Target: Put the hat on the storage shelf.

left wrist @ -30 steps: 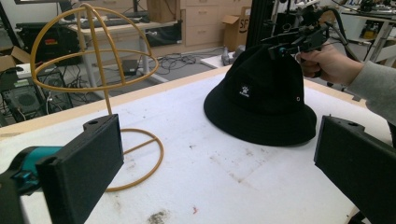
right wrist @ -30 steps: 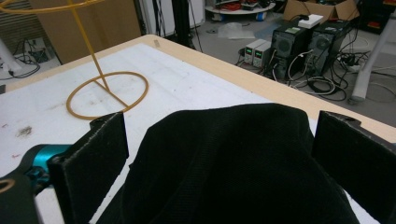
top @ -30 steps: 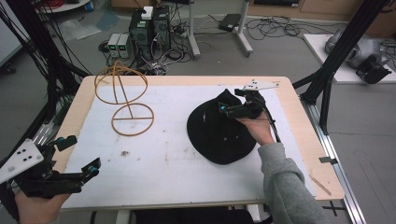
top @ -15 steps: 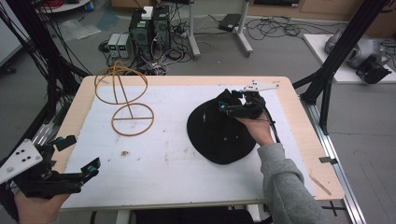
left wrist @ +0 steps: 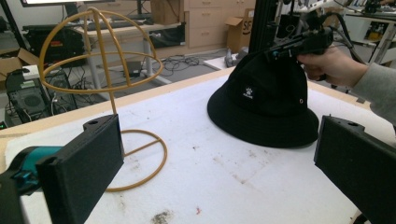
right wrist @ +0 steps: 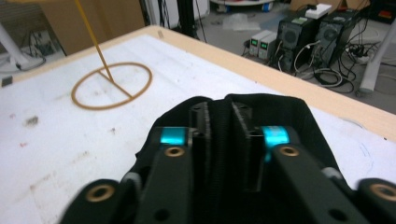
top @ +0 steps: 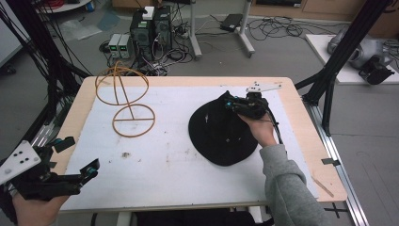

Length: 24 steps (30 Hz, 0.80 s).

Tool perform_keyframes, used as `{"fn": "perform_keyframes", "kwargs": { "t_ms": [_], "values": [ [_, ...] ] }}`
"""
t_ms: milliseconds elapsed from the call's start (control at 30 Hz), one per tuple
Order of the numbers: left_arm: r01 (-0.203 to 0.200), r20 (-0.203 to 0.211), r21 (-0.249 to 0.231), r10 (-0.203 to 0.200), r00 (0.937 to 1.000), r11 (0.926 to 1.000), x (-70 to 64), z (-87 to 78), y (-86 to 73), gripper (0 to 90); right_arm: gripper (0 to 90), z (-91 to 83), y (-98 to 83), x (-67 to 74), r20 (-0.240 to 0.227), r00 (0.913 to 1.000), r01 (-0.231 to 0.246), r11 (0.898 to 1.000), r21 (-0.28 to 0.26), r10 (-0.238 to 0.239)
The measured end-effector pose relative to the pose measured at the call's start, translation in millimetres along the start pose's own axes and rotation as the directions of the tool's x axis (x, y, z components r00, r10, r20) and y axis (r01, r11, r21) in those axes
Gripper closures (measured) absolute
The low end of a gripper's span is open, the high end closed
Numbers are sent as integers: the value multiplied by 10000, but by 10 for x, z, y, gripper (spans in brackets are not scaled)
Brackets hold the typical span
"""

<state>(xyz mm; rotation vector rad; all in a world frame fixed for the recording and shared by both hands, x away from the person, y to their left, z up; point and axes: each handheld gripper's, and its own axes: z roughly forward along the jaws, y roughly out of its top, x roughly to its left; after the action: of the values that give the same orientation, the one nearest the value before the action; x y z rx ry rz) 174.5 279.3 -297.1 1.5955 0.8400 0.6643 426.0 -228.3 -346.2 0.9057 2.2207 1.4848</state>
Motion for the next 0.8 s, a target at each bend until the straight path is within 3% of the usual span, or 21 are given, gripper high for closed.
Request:
{"fn": "perform_keyframes", "kwargs": {
  "t_ms": [233, 800],
  "values": [
    [2, 5, 21, -2, 10000, 10000, 3, 3, -2, 17, 859, -5, 5, 8, 10, 9999, 101, 9997, 217, -101],
    [-13, 46, 24, 13, 10000, 10000, 1, 7, -1, 17, 859, -86, 82, 35, 306, 9993, 201, 9997, 142, -205]
  ]
}}
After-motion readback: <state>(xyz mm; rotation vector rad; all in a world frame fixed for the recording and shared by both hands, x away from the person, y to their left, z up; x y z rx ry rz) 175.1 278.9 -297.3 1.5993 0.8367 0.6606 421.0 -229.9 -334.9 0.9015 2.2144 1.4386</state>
